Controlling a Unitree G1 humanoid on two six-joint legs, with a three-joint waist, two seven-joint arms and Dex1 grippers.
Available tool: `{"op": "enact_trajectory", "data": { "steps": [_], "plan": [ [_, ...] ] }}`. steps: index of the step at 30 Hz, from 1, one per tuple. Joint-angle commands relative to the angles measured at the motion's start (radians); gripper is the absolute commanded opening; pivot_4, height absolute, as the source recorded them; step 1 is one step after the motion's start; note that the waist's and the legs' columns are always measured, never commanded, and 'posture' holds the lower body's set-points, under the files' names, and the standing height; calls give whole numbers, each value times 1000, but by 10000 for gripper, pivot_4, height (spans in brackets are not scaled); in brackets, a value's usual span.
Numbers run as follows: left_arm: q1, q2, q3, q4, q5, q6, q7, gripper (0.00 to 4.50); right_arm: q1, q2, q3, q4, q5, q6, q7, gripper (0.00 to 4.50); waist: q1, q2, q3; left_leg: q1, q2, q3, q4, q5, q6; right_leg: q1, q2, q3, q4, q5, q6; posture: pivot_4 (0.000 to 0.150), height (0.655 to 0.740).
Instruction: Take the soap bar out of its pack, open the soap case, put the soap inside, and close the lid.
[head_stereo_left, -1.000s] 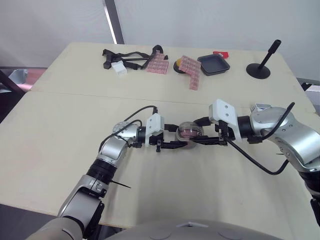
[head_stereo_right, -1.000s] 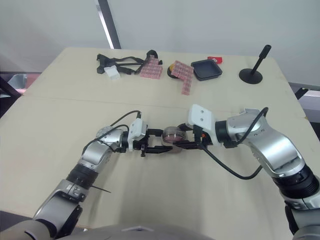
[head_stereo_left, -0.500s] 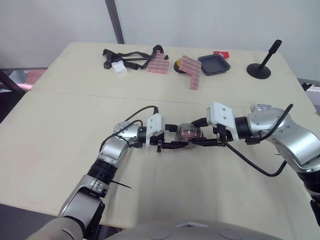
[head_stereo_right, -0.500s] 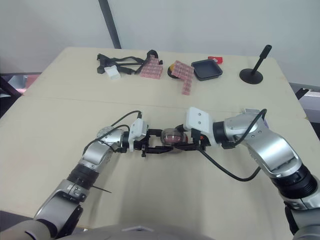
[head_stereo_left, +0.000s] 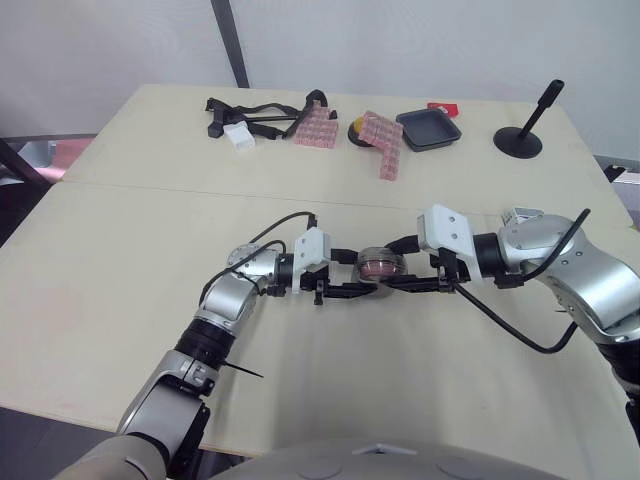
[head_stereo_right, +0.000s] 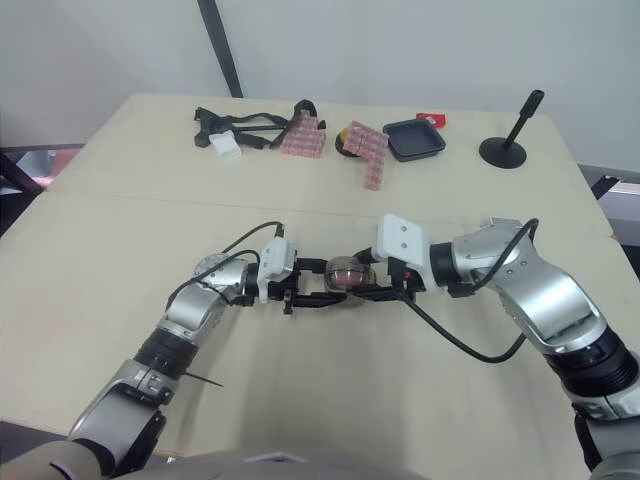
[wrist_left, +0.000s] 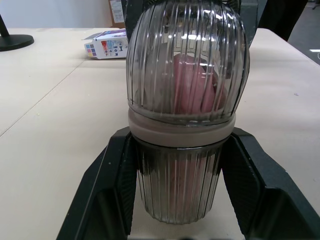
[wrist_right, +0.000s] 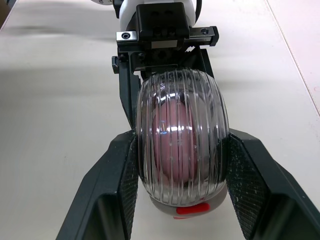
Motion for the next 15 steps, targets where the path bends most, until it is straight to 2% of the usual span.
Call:
{"op": "enact_trajectory", "data": {
  "steps": [1,6,7,9,12,15],
  "plan": [
    [-1,7,15,-26,-1,-9,7,19273,25,-18,5,37,-15,16,9,19699,0,0,0,0,0,0,0,0,0,0,0,0,0,0,0,1500,7398],
    [2,9,14,-31,-2,-8,8,19273,23,-16,0,55,-13,17,8,19699,0,0,0,0,0,0,0,0,0,0,0,0,0,0,0,1500,7398],
    [2,9,14,-33,-2,-7,8,19273,23,-15,-1,55,-12,17,7,29696,0,0,0,0,0,0,0,0,0,0,0,0,0,0,0,1500,7398],
    [1,9,13,-32,-2,-7,8,19273,21,-15,-4,55,-10,19,7,33213,0,-1,0,0,0,0,0,0,0,0,0,0,0,0,0,1500,7398],
    [-2,7,12,-29,-1,-6,9,19273,19,-13,-5,55,-15,20,10,43364,-2,0,0,-1,0,0,0,0,0,-1,0,0,-1,0,0,1500,7398],
    [-2,6,11,-31,0,-6,10,19273,22,-15,-7,50,-22,19,11,44291,-2,0,0,-1,0,0,-1,0,0,-1,0,0,-1,0,0,1500,7398]
  ]
}}
